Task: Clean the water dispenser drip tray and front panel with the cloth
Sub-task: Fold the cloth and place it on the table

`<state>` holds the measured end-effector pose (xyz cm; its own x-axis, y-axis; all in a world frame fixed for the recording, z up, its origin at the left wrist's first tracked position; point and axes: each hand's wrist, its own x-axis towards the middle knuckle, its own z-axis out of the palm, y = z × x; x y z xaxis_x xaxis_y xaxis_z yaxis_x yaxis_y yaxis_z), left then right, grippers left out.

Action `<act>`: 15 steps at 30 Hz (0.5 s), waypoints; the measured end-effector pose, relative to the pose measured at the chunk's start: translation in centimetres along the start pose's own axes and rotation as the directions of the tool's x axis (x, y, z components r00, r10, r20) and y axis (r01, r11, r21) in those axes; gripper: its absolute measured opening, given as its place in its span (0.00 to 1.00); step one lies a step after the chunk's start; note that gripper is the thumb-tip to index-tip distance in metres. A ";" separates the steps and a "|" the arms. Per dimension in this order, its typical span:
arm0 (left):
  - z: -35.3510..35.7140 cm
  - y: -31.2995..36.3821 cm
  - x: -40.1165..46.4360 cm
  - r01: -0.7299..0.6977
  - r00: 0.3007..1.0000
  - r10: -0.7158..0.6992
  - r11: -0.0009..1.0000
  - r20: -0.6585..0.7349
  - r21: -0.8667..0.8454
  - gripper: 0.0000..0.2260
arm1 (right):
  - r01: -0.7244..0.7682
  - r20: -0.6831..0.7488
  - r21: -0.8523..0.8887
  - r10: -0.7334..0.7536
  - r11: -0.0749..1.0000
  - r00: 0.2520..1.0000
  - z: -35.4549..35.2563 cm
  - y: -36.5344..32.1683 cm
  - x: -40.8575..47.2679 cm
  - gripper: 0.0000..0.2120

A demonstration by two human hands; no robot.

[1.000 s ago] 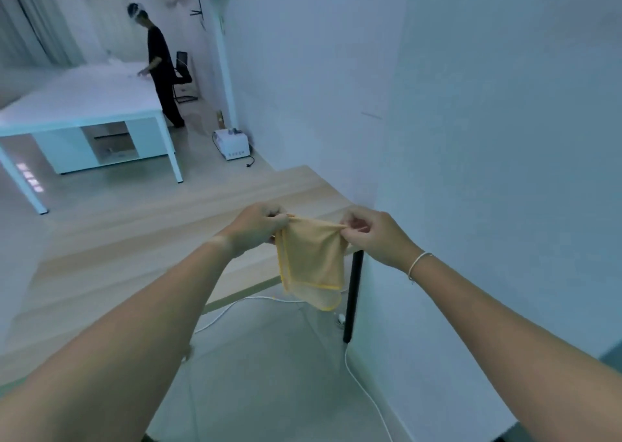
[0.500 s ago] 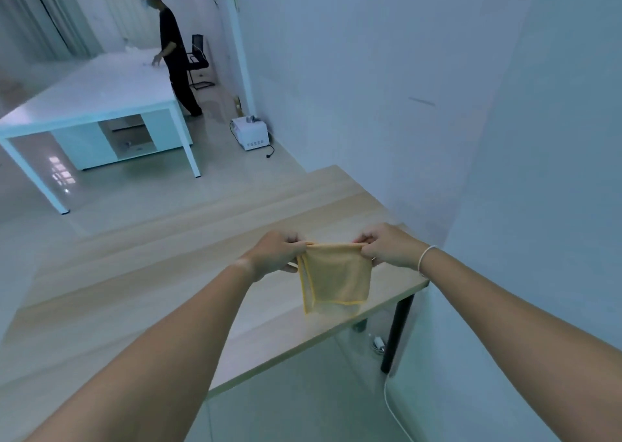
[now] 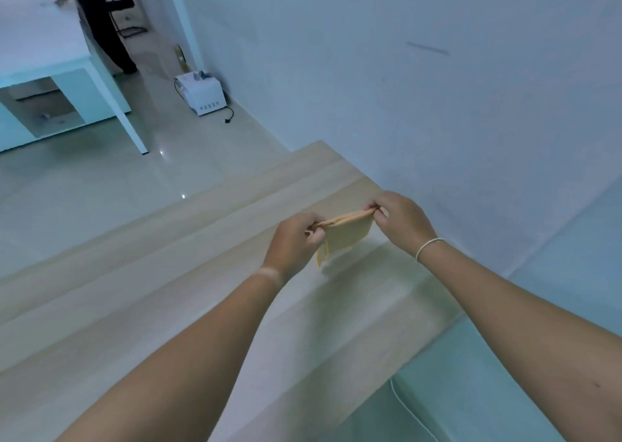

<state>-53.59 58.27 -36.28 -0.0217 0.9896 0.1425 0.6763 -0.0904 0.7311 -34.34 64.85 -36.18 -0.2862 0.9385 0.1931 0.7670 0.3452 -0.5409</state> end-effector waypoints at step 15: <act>7.3 -4.8 -4.3 0.179 0.932 -0.136 0.979 0.336 -0.099 0.11 | -0.009 0.200 -0.195 0.048 0.981 0.979 5.0 6.9 -10.0 0.15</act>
<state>-51.38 55.26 -45.22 0.1351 0.9723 -0.1907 0.5849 0.0771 0.8074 -29.08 57.80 -45.97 -0.3579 0.9338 -0.0012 0.8667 0.3317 -0.3726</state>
